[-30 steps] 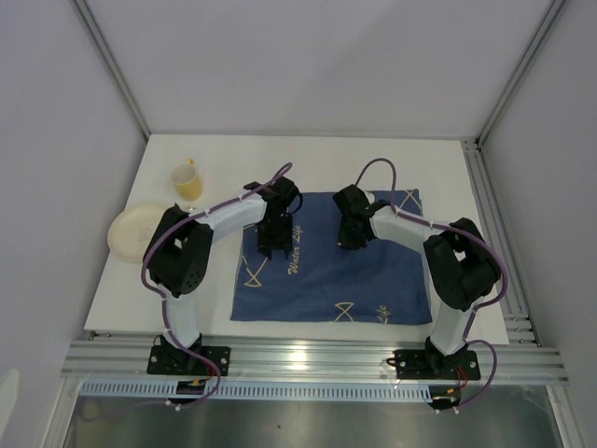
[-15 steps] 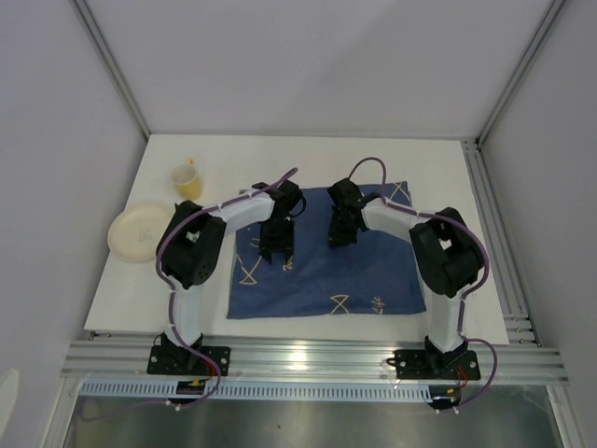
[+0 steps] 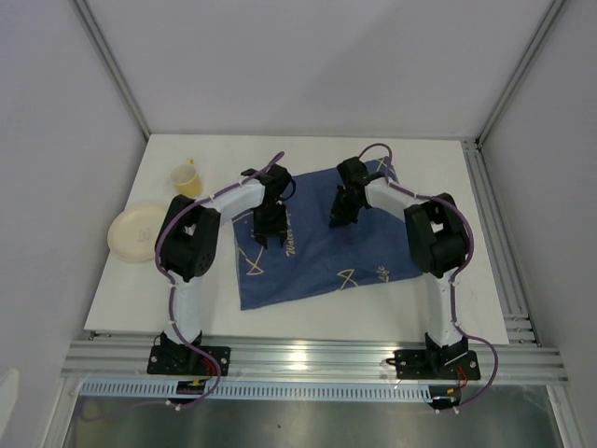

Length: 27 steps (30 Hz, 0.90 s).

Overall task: Set the dinner table for one person
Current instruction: Flatten out the napkin at the center of the board.

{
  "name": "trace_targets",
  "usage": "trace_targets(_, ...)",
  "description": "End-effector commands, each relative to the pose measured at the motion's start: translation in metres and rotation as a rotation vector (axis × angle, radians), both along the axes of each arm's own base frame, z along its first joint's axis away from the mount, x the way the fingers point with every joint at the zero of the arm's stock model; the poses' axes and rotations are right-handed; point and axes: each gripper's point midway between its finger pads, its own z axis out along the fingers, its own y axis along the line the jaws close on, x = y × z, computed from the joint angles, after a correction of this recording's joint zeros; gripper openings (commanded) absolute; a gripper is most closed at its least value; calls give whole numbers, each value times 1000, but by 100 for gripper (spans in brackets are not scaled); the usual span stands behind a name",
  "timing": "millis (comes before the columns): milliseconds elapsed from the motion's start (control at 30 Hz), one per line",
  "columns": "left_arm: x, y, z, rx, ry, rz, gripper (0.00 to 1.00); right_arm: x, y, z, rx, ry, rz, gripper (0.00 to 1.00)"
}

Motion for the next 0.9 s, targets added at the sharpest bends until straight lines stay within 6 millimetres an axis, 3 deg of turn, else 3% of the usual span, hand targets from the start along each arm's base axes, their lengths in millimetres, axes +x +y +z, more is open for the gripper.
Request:
trace_targets(0, 20, 12, 8, -24, -21, 32, 50, 13, -14, -11, -16, 31, -31, 0)
trace_targets(167, 34, 27, 7, -26, -24, 75, 50, 32, -14, -7, 9, 25, -52, 0)
trace_targets(333, 40, 35, 10, -21, -48, 84, 48, 35, -9, 0, 34, 8, -27, 0)
trace_targets(367, 43, 35, 24, -36, -93, 85, 47, 42, -4, 18, 65, -55, -18, 0)
trace_targets(400, 51, 32, 33, -58, -150, 87, 47, 37, -5, 19, 69, -66, -8, 0)
trace_targets(433, 44, 35, 33, -59, -161, 84, 47, 39, 2, 28, 80, -113, 15, 0)
trace_targets(467, 53, 31, 57, -104, -256, 83, 48, 38, 2, 36, 80, -140, 26, 1)
trace_targets(500, 56, 30, 69, -123, -301, 85, 49, 38, 6, 56, 95, -186, 38, 1)
trace_targets(567, 49, 30, 83, -149, -355, 82, 52, 33, 15, 71, 104, -249, 86, 1)
trace_targets(600, 50, 28, 108, -191, -447, 76, 53, 32, 18, 92, 114, -306, 103, 2)
trace_targets(667, 48, 30, 122, -201, -539, 71, 57, 24, 29, 104, 104, -384, 164, 3)
trace_targets(700, 45, 30, 153, -240, -627, 66, 58, 20, 33, 111, 100, -414, 185, 4)
trace_targets(733, 42, 29, 165, -255, -671, 49, 59, 17, 36, 124, 95, -455, 201, 5)
trace_targets(767, 41, 27, 178, -264, -732, 41, 61, 9, 47, 125, 97, -472, 238, 5)
trace_targets(800, 34, 29, 177, -258, -747, 35, 63, 4, 52, 126, 92, -488, 273, 6)
trace_targets(833, 27, 32, 199, -278, -813, 27, 64, 1, 56, 124, 92, -489, 292, 6)
trace_targets(867, 21, 34, 198, -261, -834, 26, 65, -5, 63, 120, 85, -480, 314, 3)
